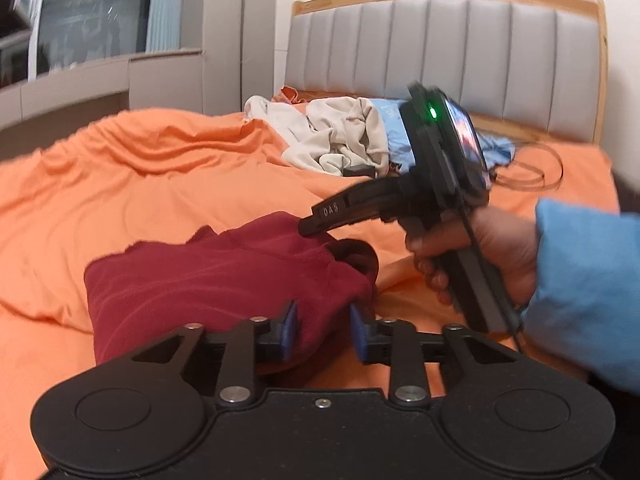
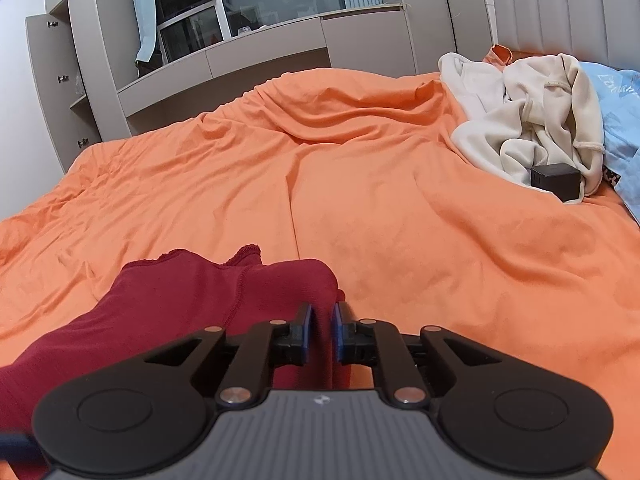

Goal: Fold small clothes

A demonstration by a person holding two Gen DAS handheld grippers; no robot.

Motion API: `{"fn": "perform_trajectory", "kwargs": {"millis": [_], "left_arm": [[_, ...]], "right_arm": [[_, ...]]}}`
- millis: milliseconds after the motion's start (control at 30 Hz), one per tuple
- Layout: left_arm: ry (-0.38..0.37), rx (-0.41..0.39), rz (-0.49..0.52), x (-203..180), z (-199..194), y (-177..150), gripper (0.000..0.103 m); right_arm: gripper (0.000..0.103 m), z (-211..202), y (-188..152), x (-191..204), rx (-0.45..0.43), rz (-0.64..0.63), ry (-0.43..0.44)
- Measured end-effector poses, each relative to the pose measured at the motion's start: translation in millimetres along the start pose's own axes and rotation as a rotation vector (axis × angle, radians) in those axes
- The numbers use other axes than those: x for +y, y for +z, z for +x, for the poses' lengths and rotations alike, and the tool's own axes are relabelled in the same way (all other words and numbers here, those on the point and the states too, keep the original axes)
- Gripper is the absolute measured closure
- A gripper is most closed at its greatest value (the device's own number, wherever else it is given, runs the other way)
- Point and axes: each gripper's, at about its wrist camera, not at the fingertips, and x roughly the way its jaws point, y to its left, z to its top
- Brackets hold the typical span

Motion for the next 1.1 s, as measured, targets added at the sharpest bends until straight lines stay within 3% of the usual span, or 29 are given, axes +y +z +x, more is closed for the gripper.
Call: {"fn": "perform_trajectory", "kwargs": {"millis": [200, 267, 333, 433, 567, 667, 900, 1100], "left_arm": [[0.011, -0.053, -0.092, 12, -21, 17, 0.025], [0.052, -0.083, -0.118, 21, -29, 22, 0.009], [0.102, -0.104, -0.144, 32, -34, 26, 0.002], [0.188, -0.104, -0.205, 52, -36, 28, 0.001], [0.269, -0.056, -0.318, 84, -32, 25, 0.001], [0.313, -0.018, -0.388, 102, -27, 19, 0.001], [0.312, 0.051, -0.465, 121, -19, -5, 0.001], [0.323, 0.078, -0.455, 121, -11, -14, 0.001]], "right_arm": [[0.064, -1, 1, 0, 0.002, 0.000, -0.021], [0.041, -3, 1, 0, -0.002, 0.005, -0.027], [0.028, -6, 2, 1, -0.010, -0.001, -0.038], [0.010, -11, 5, 1, -0.023, -0.006, -0.036], [0.001, -18, 7, 2, -0.030, -0.010, -0.011], [0.000, -23, 6, 7, -0.027, -0.026, 0.016], [0.000, -43, 0, 30, -0.009, -0.148, 0.095], [0.000, -46, -10, 44, 0.031, -0.264, 0.089]]}}
